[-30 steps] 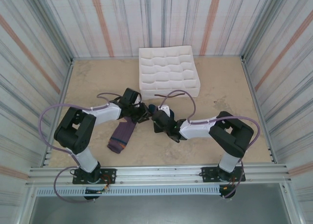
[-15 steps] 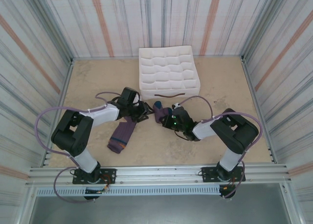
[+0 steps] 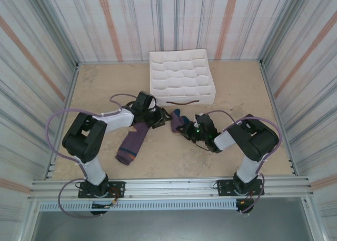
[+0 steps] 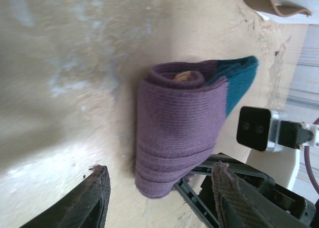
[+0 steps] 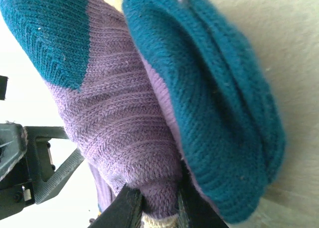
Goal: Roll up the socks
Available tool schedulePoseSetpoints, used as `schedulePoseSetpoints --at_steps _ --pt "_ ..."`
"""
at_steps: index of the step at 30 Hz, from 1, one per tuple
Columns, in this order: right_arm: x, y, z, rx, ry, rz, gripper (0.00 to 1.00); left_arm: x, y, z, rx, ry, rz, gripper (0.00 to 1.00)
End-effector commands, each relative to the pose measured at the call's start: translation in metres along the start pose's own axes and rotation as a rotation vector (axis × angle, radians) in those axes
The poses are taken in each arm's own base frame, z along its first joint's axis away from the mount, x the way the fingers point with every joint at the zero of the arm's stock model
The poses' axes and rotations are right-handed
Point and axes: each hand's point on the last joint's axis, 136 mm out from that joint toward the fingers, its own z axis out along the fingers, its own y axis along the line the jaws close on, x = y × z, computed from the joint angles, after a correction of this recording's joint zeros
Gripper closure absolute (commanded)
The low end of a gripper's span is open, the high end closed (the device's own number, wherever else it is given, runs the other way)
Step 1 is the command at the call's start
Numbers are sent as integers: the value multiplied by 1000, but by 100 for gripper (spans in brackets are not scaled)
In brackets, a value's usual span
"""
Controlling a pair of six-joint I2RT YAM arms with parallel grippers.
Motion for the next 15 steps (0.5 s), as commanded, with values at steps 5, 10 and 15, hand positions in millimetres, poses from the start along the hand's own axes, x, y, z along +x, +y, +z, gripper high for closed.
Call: schedulePoseSetpoints --at_steps 5,10,15 --pt "26 -107 -18 340 54 256 100 3 -15 21 -3 20 100 44" --pt "27 -113 -22 346 55 271 100 4 -10 35 -41 27 124 48" --pt "28 -114 -23 345 61 251 100 5 1 44 -87 40 110 53"
